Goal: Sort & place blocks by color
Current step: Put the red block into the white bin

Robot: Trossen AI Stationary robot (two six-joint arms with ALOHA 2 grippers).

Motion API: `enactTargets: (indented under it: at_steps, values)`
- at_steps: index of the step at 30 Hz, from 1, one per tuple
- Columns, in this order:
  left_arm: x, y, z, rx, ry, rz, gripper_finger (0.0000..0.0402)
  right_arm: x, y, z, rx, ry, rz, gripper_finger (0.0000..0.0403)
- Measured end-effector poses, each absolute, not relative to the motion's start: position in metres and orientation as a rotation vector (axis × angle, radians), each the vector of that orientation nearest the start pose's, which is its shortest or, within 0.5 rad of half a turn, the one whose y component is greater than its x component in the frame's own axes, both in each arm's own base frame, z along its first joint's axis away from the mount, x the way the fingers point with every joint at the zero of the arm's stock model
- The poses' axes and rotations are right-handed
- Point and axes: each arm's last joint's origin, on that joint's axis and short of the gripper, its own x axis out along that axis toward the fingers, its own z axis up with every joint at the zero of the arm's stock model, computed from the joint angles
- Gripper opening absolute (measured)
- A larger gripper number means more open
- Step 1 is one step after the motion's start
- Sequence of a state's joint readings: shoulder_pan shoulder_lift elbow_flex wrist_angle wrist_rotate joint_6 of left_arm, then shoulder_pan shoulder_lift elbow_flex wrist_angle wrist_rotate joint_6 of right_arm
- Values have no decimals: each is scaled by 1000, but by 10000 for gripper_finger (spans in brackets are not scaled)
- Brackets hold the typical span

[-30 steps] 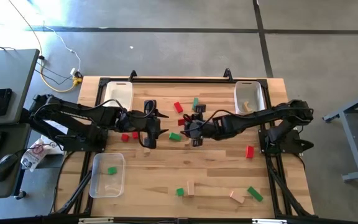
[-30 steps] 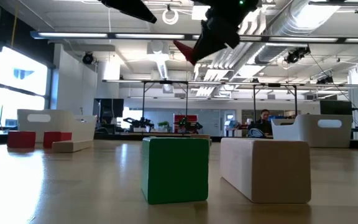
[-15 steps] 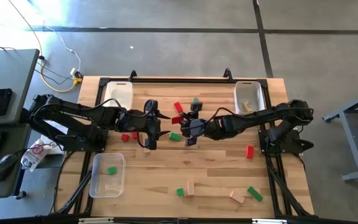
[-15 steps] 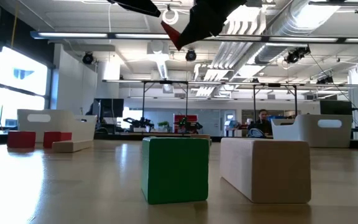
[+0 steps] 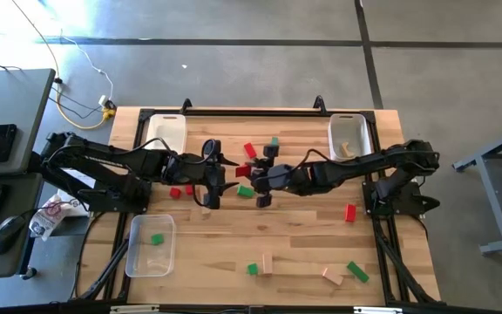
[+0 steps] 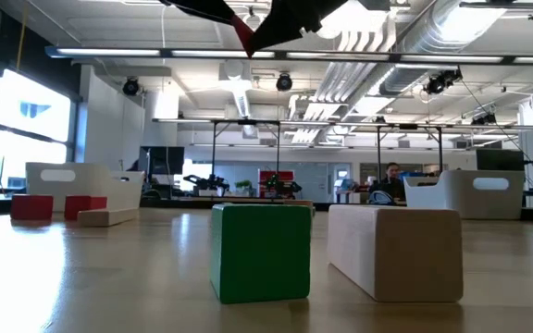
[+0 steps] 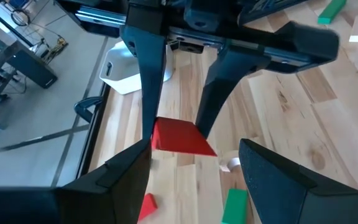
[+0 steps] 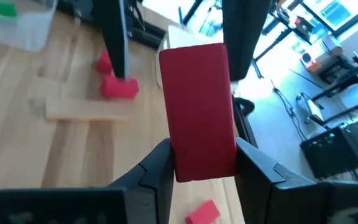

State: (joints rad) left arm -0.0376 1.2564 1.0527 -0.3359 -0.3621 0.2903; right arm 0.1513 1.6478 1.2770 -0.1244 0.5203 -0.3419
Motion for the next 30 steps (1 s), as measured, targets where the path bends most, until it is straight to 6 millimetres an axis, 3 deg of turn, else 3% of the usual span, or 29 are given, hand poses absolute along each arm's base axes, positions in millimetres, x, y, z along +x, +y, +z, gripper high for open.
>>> enactTargets:
  at_steps: [18,30]
  values:
    - [274,0,319,408,537,238,223,374,43,297,-461,441,-260,113]
    - [274,0,319,430,535,229,113,374,44,296,-453,444,-254,113]
